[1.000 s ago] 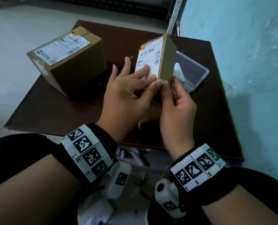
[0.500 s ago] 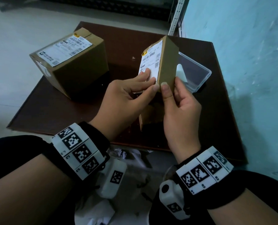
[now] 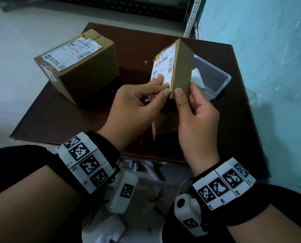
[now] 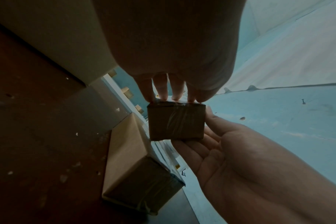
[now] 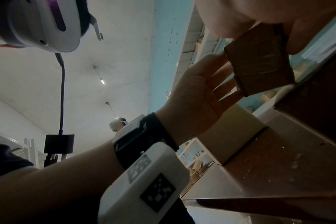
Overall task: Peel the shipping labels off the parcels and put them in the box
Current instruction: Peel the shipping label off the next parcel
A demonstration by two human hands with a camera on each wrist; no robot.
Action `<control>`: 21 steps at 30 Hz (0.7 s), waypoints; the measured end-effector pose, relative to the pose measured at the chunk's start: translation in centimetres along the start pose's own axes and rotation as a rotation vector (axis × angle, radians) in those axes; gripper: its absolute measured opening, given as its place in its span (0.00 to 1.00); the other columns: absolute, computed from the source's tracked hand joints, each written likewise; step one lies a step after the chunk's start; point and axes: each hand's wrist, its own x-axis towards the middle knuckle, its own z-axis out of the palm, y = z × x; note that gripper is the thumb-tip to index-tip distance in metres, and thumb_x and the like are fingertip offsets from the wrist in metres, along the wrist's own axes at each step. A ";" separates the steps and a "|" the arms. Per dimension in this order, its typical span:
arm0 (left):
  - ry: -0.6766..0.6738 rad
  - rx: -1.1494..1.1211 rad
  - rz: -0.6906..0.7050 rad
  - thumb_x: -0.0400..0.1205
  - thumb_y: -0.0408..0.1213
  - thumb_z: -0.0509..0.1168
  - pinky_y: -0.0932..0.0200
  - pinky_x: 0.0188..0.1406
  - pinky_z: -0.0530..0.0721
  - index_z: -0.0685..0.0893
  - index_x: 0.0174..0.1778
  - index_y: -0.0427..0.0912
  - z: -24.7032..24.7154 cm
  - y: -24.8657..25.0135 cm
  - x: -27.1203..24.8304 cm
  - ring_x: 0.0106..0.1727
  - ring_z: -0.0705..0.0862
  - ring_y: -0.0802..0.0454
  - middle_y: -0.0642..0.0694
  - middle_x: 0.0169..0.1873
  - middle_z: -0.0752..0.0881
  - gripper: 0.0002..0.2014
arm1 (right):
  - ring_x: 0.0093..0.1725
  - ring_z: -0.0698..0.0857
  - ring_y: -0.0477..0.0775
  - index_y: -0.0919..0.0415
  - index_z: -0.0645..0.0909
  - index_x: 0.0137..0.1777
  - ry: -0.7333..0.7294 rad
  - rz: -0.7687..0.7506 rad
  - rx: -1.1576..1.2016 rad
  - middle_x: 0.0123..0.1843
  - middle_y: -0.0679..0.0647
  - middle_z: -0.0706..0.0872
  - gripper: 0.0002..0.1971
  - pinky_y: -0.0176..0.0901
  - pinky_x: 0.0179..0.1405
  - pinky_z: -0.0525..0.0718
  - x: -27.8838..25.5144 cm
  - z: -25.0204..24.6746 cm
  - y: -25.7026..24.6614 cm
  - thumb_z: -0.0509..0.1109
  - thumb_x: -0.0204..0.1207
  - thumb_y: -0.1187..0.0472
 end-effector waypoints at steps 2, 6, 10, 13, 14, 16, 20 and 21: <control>0.006 -0.012 0.003 0.85 0.30 0.74 0.54 0.78 0.82 0.89 0.65 0.44 0.1 -0.1 0.0 0.72 0.86 0.59 0.38 0.68 0.89 0.13 | 0.72 0.88 0.37 0.59 0.80 0.84 0.003 0.001 -0.004 0.71 0.46 0.91 0.22 0.41 0.73 0.88 0.0 0.0 0.0 0.70 0.92 0.56; 0.014 -0.018 -0.002 0.86 0.30 0.73 0.54 0.78 0.83 0.89 0.65 0.44 0.2 -0.2 0.0 0.72 0.86 0.60 0.40 0.66 0.90 0.12 | 0.73 0.87 0.37 0.59 0.79 0.85 0.005 0.007 -0.011 0.72 0.46 0.91 0.23 0.43 0.74 0.87 0.0 0.0 0.0 0.70 0.92 0.55; 0.011 0.011 0.005 0.85 0.35 0.75 0.55 0.76 0.83 0.90 0.64 0.47 0.1 -0.2 0.0 0.72 0.86 0.60 0.40 0.67 0.89 0.12 | 0.73 0.87 0.37 0.59 0.80 0.84 -0.005 0.000 -0.031 0.72 0.46 0.91 0.23 0.42 0.73 0.88 -0.1 0.0 -0.1 0.69 0.92 0.54; 0.020 0.017 0.018 0.85 0.34 0.75 0.55 0.75 0.84 0.90 0.63 0.47 0.1 -0.3 0.0 0.72 0.87 0.59 0.40 0.67 0.90 0.12 | 0.72 0.87 0.36 0.59 0.80 0.84 -0.004 -0.006 -0.026 0.71 0.46 0.91 0.22 0.38 0.71 0.88 -0.1 0.0 -0.2 0.69 0.93 0.55; 0.023 0.017 0.021 0.85 0.33 0.74 0.55 0.75 0.85 0.90 0.63 0.47 0.1 -0.3 0.0 0.72 0.87 0.59 0.41 0.66 0.90 0.11 | 0.72 0.87 0.36 0.59 0.80 0.84 -0.005 -0.008 -0.026 0.71 0.46 0.91 0.22 0.36 0.71 0.87 -0.1 0.0 -0.2 0.69 0.93 0.55; 0.022 0.022 0.024 0.86 0.31 0.73 0.58 0.74 0.85 0.90 0.62 0.47 0.0 -0.3 -0.1 0.72 0.86 0.59 0.46 0.64 0.90 0.11 | 0.72 0.87 0.36 0.59 0.80 0.84 -0.011 -0.003 -0.026 0.72 0.46 0.91 0.22 0.33 0.70 0.87 -0.1 0.1 -0.2 0.69 0.92 0.55; 0.013 0.043 0.047 0.87 0.33 0.71 0.61 0.71 0.85 0.90 0.60 0.50 -0.1 -0.1 -0.1 0.72 0.86 0.60 0.50 0.62 0.90 0.10 | 0.73 0.87 0.36 0.59 0.78 0.86 -0.023 0.009 -0.014 0.74 0.47 0.90 0.24 0.37 0.73 0.87 -0.2 0.0 -0.2 0.69 0.92 0.54; 0.009 0.048 0.052 0.87 0.34 0.72 0.60 0.72 0.85 0.91 0.60 0.49 -0.2 -0.2 -0.1 0.72 0.86 0.60 0.48 0.63 0.91 0.09 | 0.73 0.87 0.36 0.59 0.77 0.86 -0.026 0.014 -0.009 0.74 0.47 0.90 0.24 0.38 0.73 0.87 -0.2 0.0 -0.2 0.69 0.92 0.54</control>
